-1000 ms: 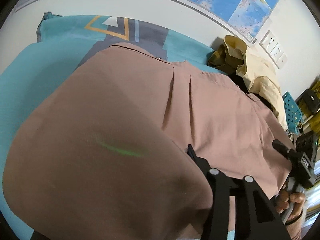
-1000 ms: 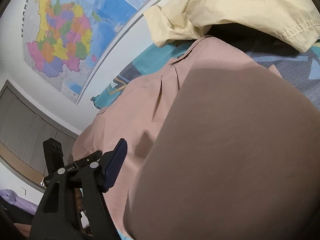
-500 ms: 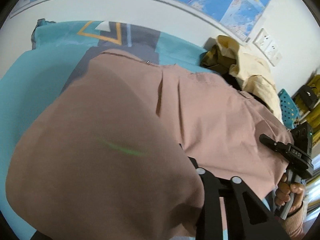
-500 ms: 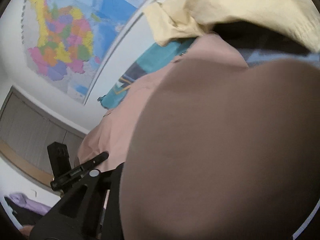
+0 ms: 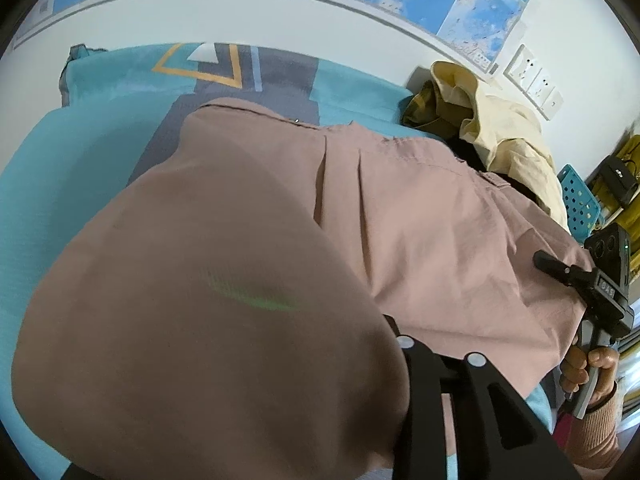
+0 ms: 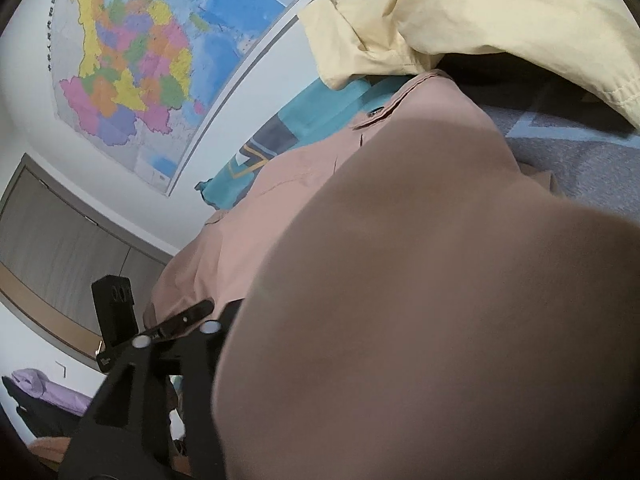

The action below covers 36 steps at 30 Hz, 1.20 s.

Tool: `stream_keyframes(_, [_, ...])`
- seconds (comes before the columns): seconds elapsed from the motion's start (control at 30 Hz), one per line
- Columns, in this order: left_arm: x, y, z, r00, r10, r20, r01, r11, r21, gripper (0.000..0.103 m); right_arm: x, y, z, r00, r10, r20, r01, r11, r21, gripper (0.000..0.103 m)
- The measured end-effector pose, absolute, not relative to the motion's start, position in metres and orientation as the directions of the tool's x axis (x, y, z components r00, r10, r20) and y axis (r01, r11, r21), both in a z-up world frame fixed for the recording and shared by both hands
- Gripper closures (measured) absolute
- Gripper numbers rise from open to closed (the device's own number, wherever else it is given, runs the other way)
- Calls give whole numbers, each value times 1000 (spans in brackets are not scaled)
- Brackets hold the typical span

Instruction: Fold large clothes

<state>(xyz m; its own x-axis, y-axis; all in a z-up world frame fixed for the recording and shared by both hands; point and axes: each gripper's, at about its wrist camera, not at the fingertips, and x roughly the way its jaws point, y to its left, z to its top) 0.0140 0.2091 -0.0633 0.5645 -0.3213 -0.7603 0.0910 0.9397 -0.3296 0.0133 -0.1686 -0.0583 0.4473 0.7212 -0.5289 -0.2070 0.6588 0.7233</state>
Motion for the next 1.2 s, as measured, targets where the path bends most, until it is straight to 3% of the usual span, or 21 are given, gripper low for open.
stream_keyframes(0.1, [17, 212, -66, 556, -334, -761, 91, 935, -344, 70, 17, -166, -62, 447, 729, -519, -198, 646, 737, 41])
stream_keyframes(0.23, [22, 215, -71, 547, -338, -766, 80, 932, -354, 56, 22, -162, -63, 440, 733, -519, -203, 644, 738, 40])
stream_keyframes(0.33, [26, 213, -71, 550, -345, -760, 90, 930, -357, 55, 24, -161, -61, 435, 729, -528, -217, 654, 724, 62])
stream_keyframes(0.4, [28, 213, -71, 556, -342, -757, 82, 930, -359, 67, 24, -160, -60, 429, 734, -526, -229, 652, 723, 82])
stream_keyframes(0.47, [27, 213, -66, 568, -338, -751, 84, 931, -356, 82, 21, -160, -57, 425, 748, -510, -248, 638, 729, 87])
stream_keyframes(0.5, [23, 212, -60, 580, -326, -747, 87, 936, -342, 84, 18, -161, -53, 425, 755, -500, -260, 631, 731, 87])
stream_keyframes(0.57, [15, 214, -48, 607, -329, -723, 108, 936, -335, 85, 13, -162, -45, 424, 777, -466, -291, 603, 743, 87])
stream_keyframes(0.63, [13, 218, -43, 606, -352, -713, 126, 928, -352, 83, 14, -162, -45, 412, 772, -483, -286, 613, 736, 81])
stream_keyframes(0.7, [20, 221, -48, 584, -356, -730, 119, 927, -356, 78, 19, -160, -50, 404, 755, -516, -273, 638, 720, 60])
stream_keyframes(0.77, [29, 223, -59, 546, -363, -756, 109, 925, -365, 67, 23, -157, -56, 399, 749, -529, -263, 646, 717, 50])
stream_keyframes(0.87, [36, 226, -71, 518, -421, -745, 114, 897, -427, 52, 27, -152, -60, 398, 749, -530, -254, 645, 721, 46])
stream_keyframes(0.93, [38, 224, -71, 522, -426, -739, 122, 895, -429, 51, 32, -150, -67, 394, 757, -522, -233, 631, 739, 48])
stream_keyframes(0.97, [38, 222, -70, 524, -417, -743, 125, 900, -417, 55, 33, -149, -69, 393, 758, -520, -230, 629, 743, 57])
stream_keyframes(1.0, [39, 220, -69, 531, -403, -746, 118, 907, -405, 65, 35, -149, -71, 392, 754, -526, -222, 633, 742, 74])
stream_keyframes(1.03, [39, 220, -69, 531, -400, -747, 116, 907, -404, 76, 35, -149, -69, 388, 756, -527, -223, 632, 742, 80])
stream_keyframes(1.1, [41, 222, -64, 536, -407, -739, 107, 902, -418, 84, 35, -146, -59, 397, 768, -502, -244, 616, 749, 87])
stream_keyframes(1.2, [38, 223, -44, 588, -372, -719, 117, 918, -379, 88, 32, -144, -35, 420, 775, -472, -298, 609, 735, 89])
